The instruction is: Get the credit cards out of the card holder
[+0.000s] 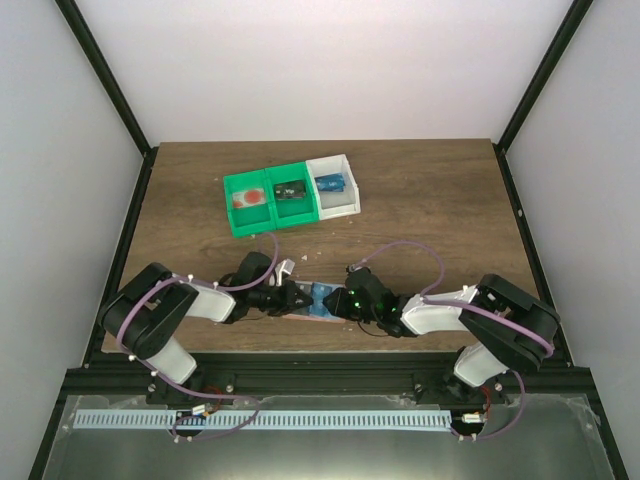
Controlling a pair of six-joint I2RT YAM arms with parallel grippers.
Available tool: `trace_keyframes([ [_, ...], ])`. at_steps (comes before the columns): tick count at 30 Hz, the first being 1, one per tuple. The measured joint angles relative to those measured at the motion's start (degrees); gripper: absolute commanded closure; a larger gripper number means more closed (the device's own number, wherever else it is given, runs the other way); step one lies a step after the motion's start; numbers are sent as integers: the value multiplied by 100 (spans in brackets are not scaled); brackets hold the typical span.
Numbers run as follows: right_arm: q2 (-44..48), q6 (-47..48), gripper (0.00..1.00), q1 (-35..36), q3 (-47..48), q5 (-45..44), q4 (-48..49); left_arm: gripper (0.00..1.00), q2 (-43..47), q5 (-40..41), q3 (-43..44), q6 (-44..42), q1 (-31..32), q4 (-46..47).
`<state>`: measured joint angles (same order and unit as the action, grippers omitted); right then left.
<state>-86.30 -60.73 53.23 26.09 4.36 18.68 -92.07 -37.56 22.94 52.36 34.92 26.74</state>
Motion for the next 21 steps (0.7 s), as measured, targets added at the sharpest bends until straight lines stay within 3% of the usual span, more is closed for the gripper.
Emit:
trace_keyframes([
  [4, -7, -2, 78, 0, 0, 0, 4, 98, 63, -20, 7, -13, 0, -2],
  [7, -7, -2, 78, 0, 0, 0, 4, 91, 76, -22, 24, -15, 0, -39],
  [10, -7, -2, 78, 0, 0, 0, 4, 100, 76, 22, 31, -31, 0, -127],
  [21, -28, -2, 78, 0, 2, 0, 31, 100, 214, 15, 42, -55, -15, -223],
])
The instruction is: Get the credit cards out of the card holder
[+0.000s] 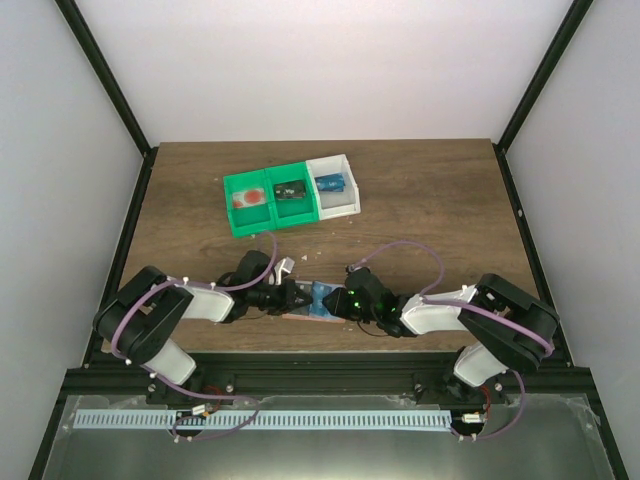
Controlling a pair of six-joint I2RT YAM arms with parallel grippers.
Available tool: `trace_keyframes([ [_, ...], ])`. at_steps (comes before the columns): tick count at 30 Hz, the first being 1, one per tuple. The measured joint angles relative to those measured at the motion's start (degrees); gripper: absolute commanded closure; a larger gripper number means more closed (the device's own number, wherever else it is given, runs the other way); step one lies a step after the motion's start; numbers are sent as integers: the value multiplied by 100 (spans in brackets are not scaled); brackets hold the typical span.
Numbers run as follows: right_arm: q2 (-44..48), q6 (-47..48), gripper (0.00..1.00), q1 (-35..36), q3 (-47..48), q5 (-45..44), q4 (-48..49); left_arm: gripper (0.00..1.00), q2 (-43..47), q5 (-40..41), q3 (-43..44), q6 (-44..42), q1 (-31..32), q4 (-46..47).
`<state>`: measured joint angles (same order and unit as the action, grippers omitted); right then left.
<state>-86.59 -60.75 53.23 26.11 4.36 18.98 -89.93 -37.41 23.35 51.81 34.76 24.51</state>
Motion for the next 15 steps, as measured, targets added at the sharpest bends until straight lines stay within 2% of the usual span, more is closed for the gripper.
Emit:
trace_keyframes([
  [7, -2, 0, 78, -2, 4, 0, 2, 100, 70, -22, -2, -59, -118, -142],
  [15, -4, 2, 78, -11, 9, 2, -2, 100, 581, 81, -111, -238, -404, -601],
])
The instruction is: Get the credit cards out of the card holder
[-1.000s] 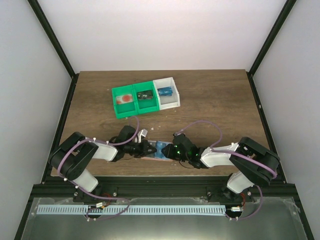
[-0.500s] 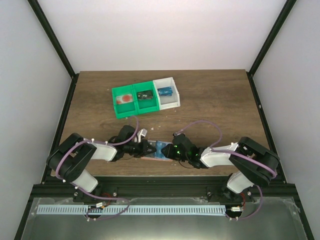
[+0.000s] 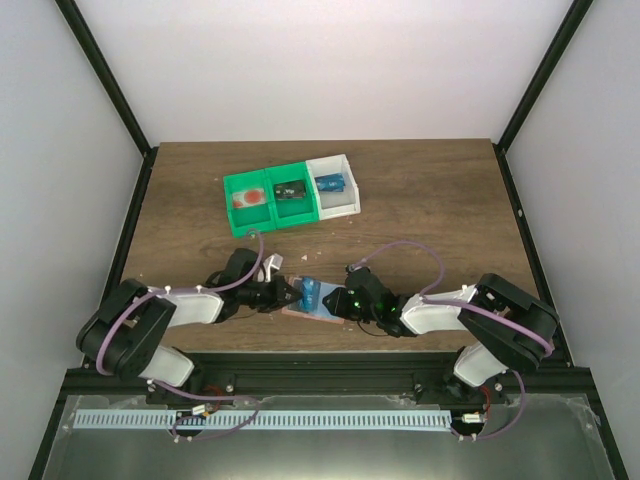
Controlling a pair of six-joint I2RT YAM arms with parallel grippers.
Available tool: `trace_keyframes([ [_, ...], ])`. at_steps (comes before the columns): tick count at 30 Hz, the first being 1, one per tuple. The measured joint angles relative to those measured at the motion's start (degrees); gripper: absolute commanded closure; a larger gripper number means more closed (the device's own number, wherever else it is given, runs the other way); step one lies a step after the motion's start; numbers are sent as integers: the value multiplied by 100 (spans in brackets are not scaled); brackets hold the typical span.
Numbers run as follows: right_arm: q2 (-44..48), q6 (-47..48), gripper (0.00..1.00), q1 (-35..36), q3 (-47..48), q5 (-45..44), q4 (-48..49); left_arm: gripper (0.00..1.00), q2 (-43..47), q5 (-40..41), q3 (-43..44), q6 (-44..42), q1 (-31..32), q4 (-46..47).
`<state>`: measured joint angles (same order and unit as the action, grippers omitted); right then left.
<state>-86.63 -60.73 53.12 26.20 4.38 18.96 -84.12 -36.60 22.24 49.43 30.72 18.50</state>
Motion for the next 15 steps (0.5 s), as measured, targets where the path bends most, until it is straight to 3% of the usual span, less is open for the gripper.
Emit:
trace_keyframes([
  [7, 66, 9, 78, -44, 2, -13, -105, 100, 345, 413, -9, -133, -61, -354],
  [15, 450, 186, 77, -44, 57, -142, -870, 100, 570, 726, -22, -197, -90, -625],
])
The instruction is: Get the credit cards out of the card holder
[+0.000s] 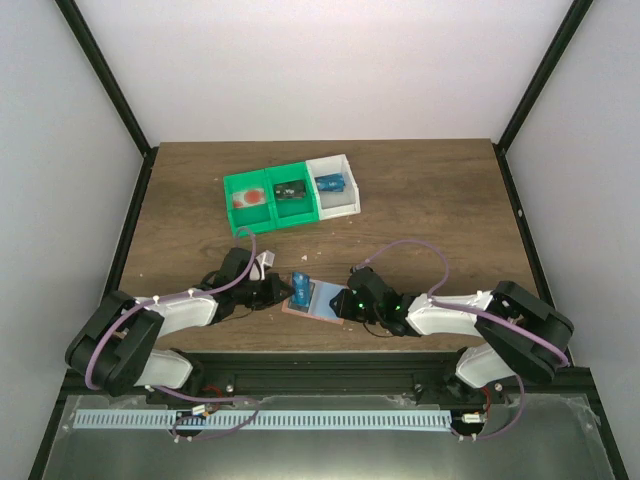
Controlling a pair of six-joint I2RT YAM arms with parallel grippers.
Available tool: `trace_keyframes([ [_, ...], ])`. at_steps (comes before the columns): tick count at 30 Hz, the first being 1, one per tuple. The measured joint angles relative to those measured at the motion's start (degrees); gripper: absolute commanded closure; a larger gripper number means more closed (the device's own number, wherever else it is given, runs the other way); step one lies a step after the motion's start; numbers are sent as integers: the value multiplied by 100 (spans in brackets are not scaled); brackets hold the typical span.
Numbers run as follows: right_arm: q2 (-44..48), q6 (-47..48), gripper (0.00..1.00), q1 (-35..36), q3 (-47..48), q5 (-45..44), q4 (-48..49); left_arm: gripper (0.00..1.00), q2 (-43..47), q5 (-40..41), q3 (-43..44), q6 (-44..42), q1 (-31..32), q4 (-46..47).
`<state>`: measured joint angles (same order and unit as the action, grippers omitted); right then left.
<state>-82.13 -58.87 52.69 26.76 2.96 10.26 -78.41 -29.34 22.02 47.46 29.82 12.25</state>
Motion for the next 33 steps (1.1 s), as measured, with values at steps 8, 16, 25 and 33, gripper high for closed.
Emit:
trace_keyframes([
  [8, 109, 63, 77, 0, 52, -44, -334, 100, 22, 96, -26, -24, 0, -83],
  [16, -72, 149, 78, 0, 330, -63, -605, 100, 50, 101, -83, -46, 0, -81],
  [25, -391, 232, 78, 0, 448, 46, -240, 100, 63, 83, -214, -85, 0, 17],
  [33, -61, 271, 74, -24, 424, -170, -444, 100, 240, 17, -424, -11, 0, 177],
])
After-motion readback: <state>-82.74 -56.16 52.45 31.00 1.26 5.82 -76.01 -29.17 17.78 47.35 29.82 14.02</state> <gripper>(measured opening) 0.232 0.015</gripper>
